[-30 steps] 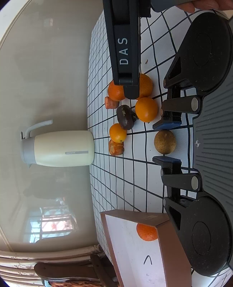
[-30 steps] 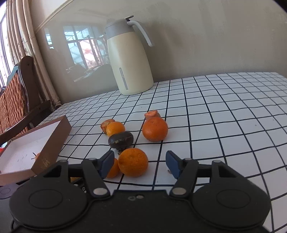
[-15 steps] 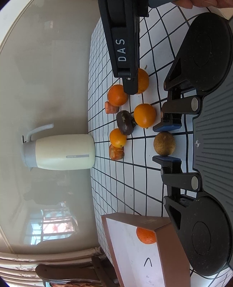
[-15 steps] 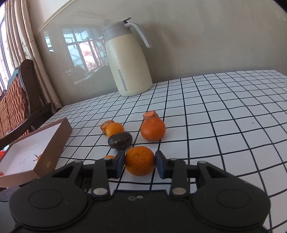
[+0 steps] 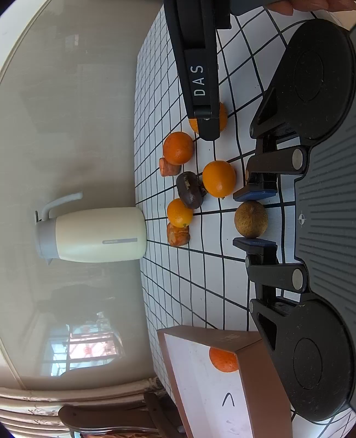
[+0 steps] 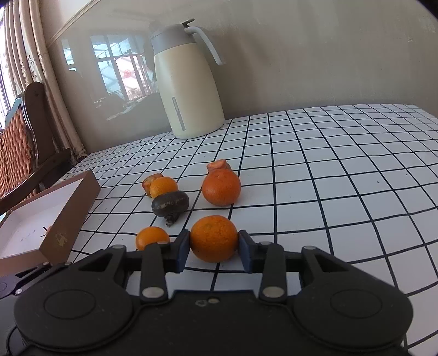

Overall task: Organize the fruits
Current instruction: 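Carry brown fruit and orange over the tray and open both tools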

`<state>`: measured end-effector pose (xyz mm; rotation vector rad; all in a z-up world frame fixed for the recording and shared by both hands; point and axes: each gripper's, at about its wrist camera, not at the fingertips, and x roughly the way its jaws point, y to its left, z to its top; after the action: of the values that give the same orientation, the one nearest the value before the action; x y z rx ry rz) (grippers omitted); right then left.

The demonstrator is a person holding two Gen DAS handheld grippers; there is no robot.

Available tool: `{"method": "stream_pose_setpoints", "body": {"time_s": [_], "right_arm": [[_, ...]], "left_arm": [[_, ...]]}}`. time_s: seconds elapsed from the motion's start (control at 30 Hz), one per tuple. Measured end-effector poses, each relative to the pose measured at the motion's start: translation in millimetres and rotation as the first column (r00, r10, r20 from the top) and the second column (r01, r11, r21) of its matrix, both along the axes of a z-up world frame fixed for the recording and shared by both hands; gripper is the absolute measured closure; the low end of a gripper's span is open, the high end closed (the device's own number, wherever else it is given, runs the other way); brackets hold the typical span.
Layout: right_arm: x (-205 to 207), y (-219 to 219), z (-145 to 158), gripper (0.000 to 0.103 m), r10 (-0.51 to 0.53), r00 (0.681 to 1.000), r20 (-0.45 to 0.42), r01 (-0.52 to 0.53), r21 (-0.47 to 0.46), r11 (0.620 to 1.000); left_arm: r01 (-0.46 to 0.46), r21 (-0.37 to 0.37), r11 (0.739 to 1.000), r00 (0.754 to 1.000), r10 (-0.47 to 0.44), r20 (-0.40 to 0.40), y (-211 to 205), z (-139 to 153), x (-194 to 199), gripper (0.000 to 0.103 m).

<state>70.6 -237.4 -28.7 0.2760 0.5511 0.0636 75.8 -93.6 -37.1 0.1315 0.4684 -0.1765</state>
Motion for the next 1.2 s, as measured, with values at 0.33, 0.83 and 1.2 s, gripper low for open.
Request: {"method": "stream_pose_setpoints", "body": {"time_s": [0.33,0.83,1.2], "right_arm": [[-10.0,0.2,8.0,0.074,0.029,0.999,0.025,-0.028,-0.008,1.000],[-33.1,22.8,25.4,0.074,0.122,0.989,0.083,-0.120,-0.036,0.992],[-34.7,65.7,39.3,0.074,0.233,0.960,0.155,-0.227,-0.060,0.972]], "left_arm": [[-0.002,-0.039,0.999,1.000,0.002,0.003,6.6,6.2,-3.2,0.074],[-0.023,-0.071,0.997,0.998,0.028,0.064,45.4,34.9,-31.1,0.074],[-0.105,-0.104,0.989,0.989,0.115,0.096,91.6,46.6,-43.6,0.074]]}}
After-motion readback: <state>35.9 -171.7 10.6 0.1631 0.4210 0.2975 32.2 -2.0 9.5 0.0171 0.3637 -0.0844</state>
